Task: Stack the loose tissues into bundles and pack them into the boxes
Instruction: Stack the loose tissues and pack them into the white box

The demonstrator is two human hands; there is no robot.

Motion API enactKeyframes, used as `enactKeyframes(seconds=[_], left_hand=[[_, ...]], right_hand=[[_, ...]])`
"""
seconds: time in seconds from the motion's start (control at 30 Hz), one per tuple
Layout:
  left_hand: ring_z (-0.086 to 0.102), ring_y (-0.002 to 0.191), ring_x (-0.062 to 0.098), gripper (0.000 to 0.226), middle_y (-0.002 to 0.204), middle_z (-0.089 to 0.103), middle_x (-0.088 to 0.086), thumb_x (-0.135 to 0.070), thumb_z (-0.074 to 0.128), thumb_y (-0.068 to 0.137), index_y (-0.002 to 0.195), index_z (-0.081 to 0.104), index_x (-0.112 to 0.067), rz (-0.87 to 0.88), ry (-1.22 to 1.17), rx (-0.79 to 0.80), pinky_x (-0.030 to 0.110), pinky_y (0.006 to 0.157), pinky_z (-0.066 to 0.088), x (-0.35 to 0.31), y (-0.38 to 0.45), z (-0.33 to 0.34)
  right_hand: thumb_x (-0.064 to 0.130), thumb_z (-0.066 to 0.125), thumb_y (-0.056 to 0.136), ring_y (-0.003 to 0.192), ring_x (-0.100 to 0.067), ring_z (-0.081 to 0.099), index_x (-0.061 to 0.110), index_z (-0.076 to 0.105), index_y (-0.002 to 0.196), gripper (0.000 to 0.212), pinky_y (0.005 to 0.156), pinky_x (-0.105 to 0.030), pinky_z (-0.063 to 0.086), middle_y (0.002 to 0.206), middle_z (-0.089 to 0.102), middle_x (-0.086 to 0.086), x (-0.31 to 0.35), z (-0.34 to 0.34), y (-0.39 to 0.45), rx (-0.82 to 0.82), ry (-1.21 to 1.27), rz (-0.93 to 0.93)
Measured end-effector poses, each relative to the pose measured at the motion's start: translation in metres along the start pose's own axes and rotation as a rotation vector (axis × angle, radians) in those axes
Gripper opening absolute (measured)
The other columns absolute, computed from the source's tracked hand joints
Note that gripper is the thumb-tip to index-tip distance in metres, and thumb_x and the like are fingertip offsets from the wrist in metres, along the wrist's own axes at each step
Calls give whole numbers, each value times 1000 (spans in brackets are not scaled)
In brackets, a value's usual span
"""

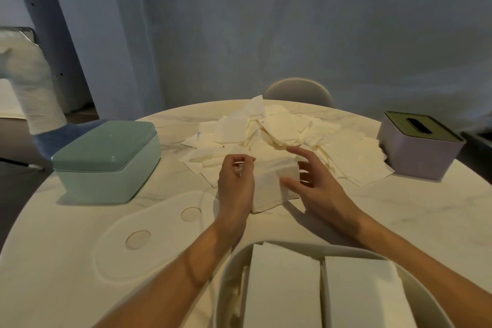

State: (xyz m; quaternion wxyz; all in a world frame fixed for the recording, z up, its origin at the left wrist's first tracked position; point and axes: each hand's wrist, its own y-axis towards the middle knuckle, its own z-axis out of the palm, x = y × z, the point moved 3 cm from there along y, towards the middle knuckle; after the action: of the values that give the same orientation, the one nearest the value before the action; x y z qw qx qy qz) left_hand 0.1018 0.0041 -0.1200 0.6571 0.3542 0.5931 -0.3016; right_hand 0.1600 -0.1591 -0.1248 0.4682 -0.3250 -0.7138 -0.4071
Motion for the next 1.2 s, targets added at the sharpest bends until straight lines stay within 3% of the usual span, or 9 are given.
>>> enactKeyframes(seconds=[0.07,0.27,0.43,0.53,0.63,0.73,0.97,1.1,1.2], left_hand=[[61,100,17,10,111,57,-10,-41,50,106,113,53,-34,-1,-3,9,38,72,65,0,1,0],[62,107,20,17,110,62,-13,-44,45,107,109,58,-33,28,-9,-43,51,94,59,-1,0,1],[62,106,18,17,111,62,-14,-29,45,108,101,57,-39,64,5,-56,49,94,59,1,3,-1],[61,107,17,8,112,60,-15,-40,47,107,107,55,-40,57,14,-32,47,92,61,-4,-1,1],[60,109,18,42,122,58,-12,-66,58,92,123,48,-39,34,15,158,38,91,61,-4,-3,1],[57,108,7,65,121,56,-16,-56,78,77,130,47,-35,149,196,357,12,79,54,-9,-3,-4],[59,106,8,49,113,61,-18,-26,85,83,123,56,-31,400,417,342,17,84,54,-12,10,-15],[59,99,4,28,111,61,-18,-46,71,92,114,57,-35,231,297,272,8,73,51,-7,4,-5],[60,102,11,19,113,63,-11,-49,56,102,110,59,-32,139,188,180,26,87,58,-2,6,-2]], right_hand=[[33,74,90,115,-17,65,47,44,139,59,81,-24,60,124,60,24,-1,-2,-2,-15,-63,2],[5,83,82,115,-35,62,53,38,143,89,80,-55,62,133,56,4,7,33,-6,30,200,-16],[3,80,83,114,-35,63,53,34,145,93,81,-53,62,131,56,2,11,37,-9,56,174,-46],[30,73,90,124,-18,58,51,31,149,76,99,-39,56,141,53,12,12,32,-6,18,-143,-213],[35,62,100,129,-8,50,55,33,148,60,108,-38,48,145,48,20,8,17,-8,70,-334,-221],[31,55,104,123,-8,52,52,42,146,48,104,-38,50,134,54,15,7,3,-11,94,-452,-261],[39,57,102,133,-7,47,53,37,148,53,109,-31,48,148,47,22,20,-9,-9,119,-520,-329],[46,49,104,132,-12,47,58,19,153,58,111,-36,47,151,41,19,12,-12,-9,174,-754,-348],[52,43,104,131,-13,48,52,15,156,59,109,-22,43,154,39,14,11,-17,-4,201,-887,-354]])
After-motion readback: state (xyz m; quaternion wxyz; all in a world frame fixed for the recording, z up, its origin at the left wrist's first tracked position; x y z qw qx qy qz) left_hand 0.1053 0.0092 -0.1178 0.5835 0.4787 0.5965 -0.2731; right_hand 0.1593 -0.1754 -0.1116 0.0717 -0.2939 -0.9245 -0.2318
